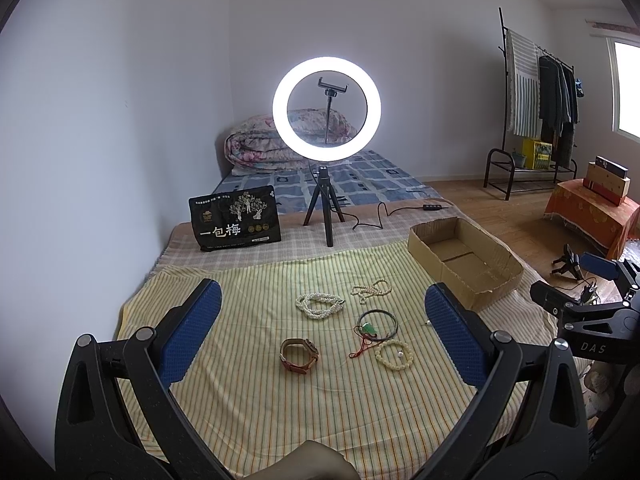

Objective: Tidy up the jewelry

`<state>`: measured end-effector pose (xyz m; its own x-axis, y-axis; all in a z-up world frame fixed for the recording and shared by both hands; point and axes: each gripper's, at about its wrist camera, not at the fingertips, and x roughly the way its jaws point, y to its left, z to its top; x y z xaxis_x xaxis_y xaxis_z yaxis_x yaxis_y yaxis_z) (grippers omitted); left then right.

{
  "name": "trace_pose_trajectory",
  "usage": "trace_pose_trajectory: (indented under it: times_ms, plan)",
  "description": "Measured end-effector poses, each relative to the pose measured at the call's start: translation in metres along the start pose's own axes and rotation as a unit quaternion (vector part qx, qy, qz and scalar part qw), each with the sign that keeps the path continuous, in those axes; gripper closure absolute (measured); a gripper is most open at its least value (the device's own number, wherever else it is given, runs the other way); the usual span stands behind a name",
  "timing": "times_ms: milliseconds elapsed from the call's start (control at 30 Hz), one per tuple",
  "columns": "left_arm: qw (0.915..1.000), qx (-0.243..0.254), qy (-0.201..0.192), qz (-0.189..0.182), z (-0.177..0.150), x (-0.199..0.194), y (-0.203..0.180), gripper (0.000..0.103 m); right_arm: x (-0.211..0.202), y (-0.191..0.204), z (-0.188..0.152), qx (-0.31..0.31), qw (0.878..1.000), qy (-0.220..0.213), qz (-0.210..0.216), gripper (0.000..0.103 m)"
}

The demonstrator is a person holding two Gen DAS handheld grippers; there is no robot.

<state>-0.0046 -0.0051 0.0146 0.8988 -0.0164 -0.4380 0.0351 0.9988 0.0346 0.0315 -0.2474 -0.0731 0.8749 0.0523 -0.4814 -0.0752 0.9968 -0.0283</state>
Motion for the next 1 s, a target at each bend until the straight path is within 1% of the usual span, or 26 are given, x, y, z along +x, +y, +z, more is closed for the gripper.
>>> trace_pose_trajectory:
  times_ms: [367,700,800,933,1000]
  plan:
    - [1.0000,-0.001,0.003,0.001,0.002,0.002,0.000,0.000,0.005,0.000,0.001,0.010,1.000,0.010,0.007,0.000]
    - [0.9996,-0.014,0.021,0.008,0.001,0.022,0.013,0.000,0.015,0.004,0.004,0.007,1.000,0.011,0.005,0.000]
    - [0.9990,-0.024,0.038,0.007,0.000,0.032,0.022,0.000,0.023,0.003,0.003,0.007,1.000,0.026,0.004,0.000]
    - [0.9977,-0.021,0.064,0.009,0.000,0.048,0.034,0.000,0.042,0.004,-0.002,0.002,0.997,0.075,0.014,0.000]
    - [0.9968,-0.021,0.075,0.015,-0.001,0.056,0.041,0.000,0.045,0.005,-0.005,-0.002,0.996,0.091,0.014,0.000]
